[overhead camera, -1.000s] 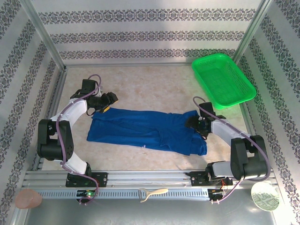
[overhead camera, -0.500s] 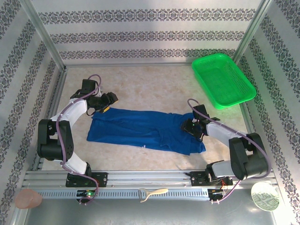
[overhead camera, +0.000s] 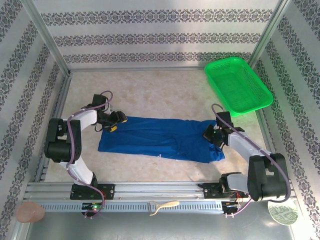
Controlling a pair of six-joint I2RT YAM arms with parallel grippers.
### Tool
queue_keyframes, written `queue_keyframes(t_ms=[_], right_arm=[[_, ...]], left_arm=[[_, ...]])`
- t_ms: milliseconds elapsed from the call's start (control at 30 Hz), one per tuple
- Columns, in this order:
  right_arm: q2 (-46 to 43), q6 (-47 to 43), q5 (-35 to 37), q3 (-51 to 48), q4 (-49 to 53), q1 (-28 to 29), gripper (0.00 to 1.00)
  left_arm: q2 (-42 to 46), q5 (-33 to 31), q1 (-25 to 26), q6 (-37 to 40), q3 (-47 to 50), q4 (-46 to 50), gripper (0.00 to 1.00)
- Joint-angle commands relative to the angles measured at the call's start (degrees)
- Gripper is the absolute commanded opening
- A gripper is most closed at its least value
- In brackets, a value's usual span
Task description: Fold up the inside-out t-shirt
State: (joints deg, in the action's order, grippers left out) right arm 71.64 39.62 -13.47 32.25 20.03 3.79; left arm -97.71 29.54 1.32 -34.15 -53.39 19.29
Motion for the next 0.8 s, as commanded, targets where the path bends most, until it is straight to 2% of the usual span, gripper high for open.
queue_keyframes(t_ms=[0, 133, 233, 333, 467, 600, 767], right_arm=[[-2.3, -4.9, 2.2, 3.3, 7.0, -1.9, 0.0], [-2.6, -7.9, 3.6, 7.5, 11.5, -2.9, 0.0], [-2.6, -9.5, 3.7, 10.0, 13.5, -2.9, 0.0], [-2.9, -9.3, 1.7, 11.5, 14.5, -2.4, 0.0], [-4.5, -7.7, 2.1, 12.8, 15.7, 0.8, 0.0], [-6.1, -5.4, 4.3, 14.3, 17.2, 5.8, 0.0], [-6.9, -1.2, 8.1, 16.9, 18.0, 14.2, 0.0]], left_arm=[[0.9, -2.9, 3.1, -2.1, 5.6, -1.7, 0.7], [7.1, -4.3, 8.3, -8.7, 12.0, -5.2, 0.7], [12.1, -5.8, 10.4, -10.9, 12.5, -4.1, 0.71], [14.0, -8.6, 9.9, -7.7, 8.1, 0.5, 0.76], [10.9, -10.5, 7.8, -1.8, 2.0, 6.8, 0.79], [7.6, -10.0, 4.6, 0.8, 1.7, 7.2, 0.79], [3.4, -8.1, 3.4, 2.0, 2.7, 5.0, 0.79]])
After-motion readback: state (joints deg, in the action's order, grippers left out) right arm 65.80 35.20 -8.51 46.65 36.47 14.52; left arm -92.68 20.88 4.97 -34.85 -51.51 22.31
